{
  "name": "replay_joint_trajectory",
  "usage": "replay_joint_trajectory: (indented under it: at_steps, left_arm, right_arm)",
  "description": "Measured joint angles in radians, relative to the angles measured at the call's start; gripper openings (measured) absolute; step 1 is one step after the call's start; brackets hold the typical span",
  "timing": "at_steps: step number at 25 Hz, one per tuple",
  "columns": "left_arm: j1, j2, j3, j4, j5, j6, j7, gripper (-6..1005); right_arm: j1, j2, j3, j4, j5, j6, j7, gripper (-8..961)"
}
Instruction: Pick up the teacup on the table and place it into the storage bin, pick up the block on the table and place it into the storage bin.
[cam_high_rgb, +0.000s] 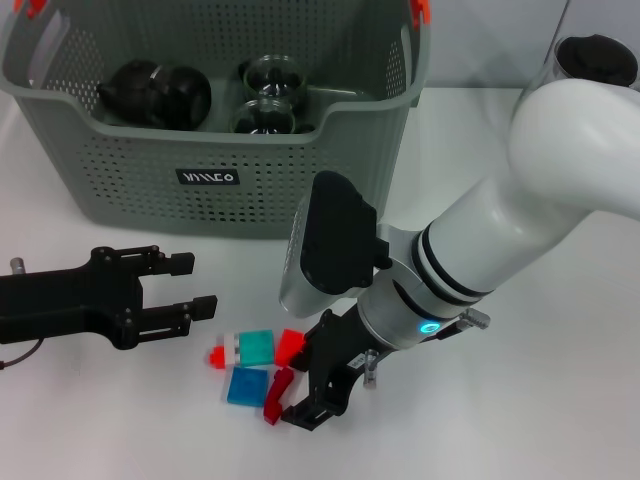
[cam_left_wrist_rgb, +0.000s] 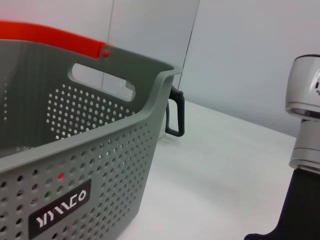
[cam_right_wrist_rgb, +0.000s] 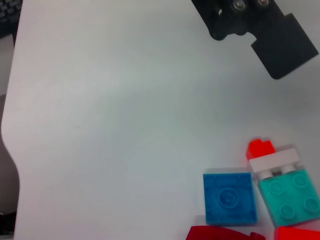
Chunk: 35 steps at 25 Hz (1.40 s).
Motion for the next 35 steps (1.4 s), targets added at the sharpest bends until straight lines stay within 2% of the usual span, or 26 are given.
replay_joint_trajectory:
  at_steps: [23,28,35]
  left_arm:
    - [0.000,0.000,0.000,0.000,0.000,0.000,0.000,664]
    - [0.000,0.000,0.000,0.000,-0.001,0.000,0.000,664]
    - [0.000,0.000,0.000,0.000,-0.001,0.000,0.000,665]
  right_arm:
    - [0.000,-0.002,-0.019,0.002,-0.002,0.001,0.025,641]
    - [0.000,-0.006,-0.017,0.000,-0.002,-0.004,0.027,454]
    - [-0.003,-0.012,-0.009,-0.009,-0.003,-0.013,0.034,455]
